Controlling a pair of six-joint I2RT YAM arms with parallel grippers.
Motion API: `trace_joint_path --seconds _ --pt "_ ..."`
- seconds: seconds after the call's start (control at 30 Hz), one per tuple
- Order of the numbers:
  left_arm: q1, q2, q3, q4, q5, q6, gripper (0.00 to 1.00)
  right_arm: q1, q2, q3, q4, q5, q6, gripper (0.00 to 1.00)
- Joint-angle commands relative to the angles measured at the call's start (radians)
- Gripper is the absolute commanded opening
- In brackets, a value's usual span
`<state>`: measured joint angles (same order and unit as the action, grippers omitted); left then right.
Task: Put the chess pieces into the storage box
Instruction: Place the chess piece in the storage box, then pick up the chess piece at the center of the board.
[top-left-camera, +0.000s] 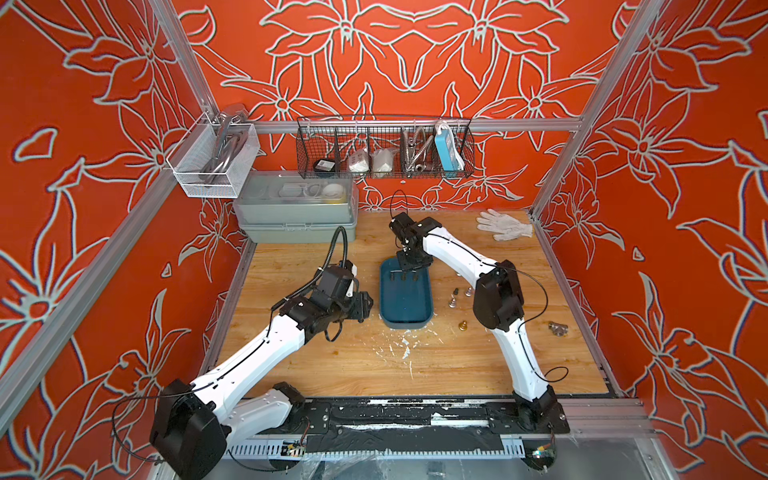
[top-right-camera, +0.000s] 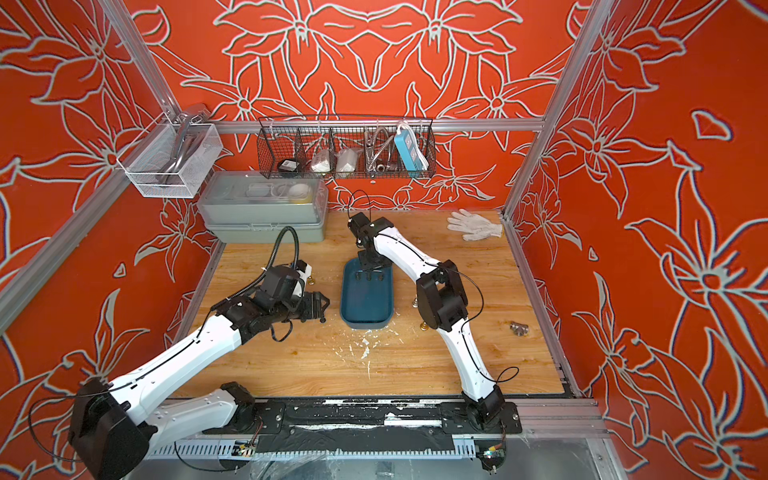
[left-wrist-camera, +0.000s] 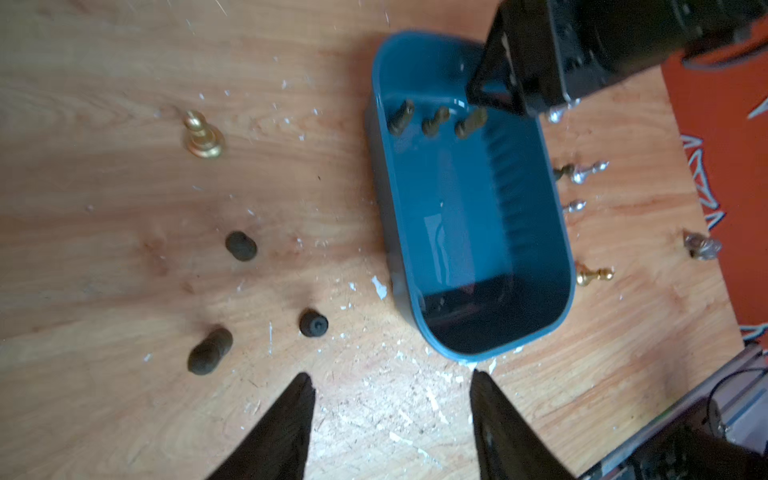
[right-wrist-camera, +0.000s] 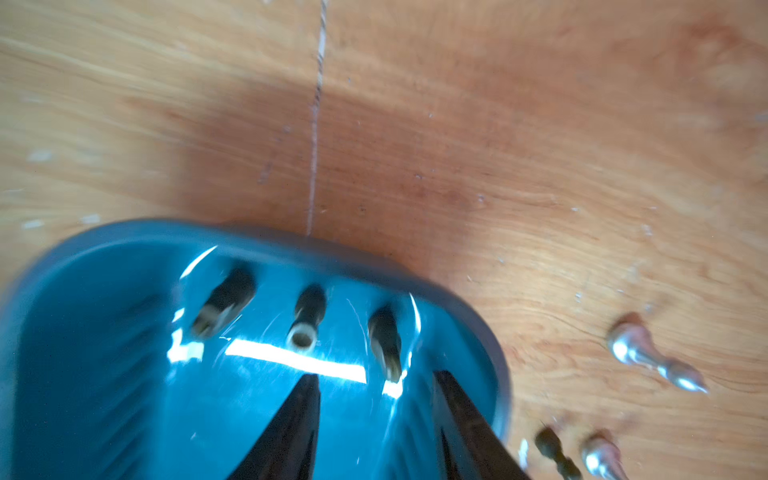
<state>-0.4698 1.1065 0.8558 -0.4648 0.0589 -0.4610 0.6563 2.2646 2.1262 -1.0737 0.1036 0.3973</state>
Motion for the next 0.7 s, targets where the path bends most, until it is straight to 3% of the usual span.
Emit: trace_joint_path --seconds 0.0,0.1,0.23,0.33,0.4,0.53,0.67 --pt "0.078 0.037 0.106 -0.044 0.038 0.001 0.59 0.006 -0.196 -0.097 0.048 -0.032 -0.028 0.49" --pt "0.128 0.101 0.209 -0.100 -0.013 0.005 0.63 0.006 -0.400 -0.346 0.253 -0.046 -0.042 0.51" --pt "0.211 0.242 0.348 -0.198 -0.053 -0.002 0.64 0.009 -0.718 -0.806 0.695 -0.148 -0.067 0.56" --pt "0.257 0.355 0.432 -0.274 -0.042 0.012 0.63 0.009 -0.879 -1.059 0.909 -0.234 -0.089 0.60" --pt "0.272 0.408 0.451 -0.288 -0.079 0.021 0.62 0.011 -0.952 -1.173 0.980 -0.243 -0.097 0.62" --pt "0.283 0.494 0.478 -0.307 -0.049 0.038 0.56 0.016 -1.059 -1.332 1.084 -0.299 -0.130 0.62" --pt "0.238 0.505 0.459 -0.329 -0.059 0.055 0.54 0.022 -1.117 -1.432 1.169 -0.317 -0.175 0.62"
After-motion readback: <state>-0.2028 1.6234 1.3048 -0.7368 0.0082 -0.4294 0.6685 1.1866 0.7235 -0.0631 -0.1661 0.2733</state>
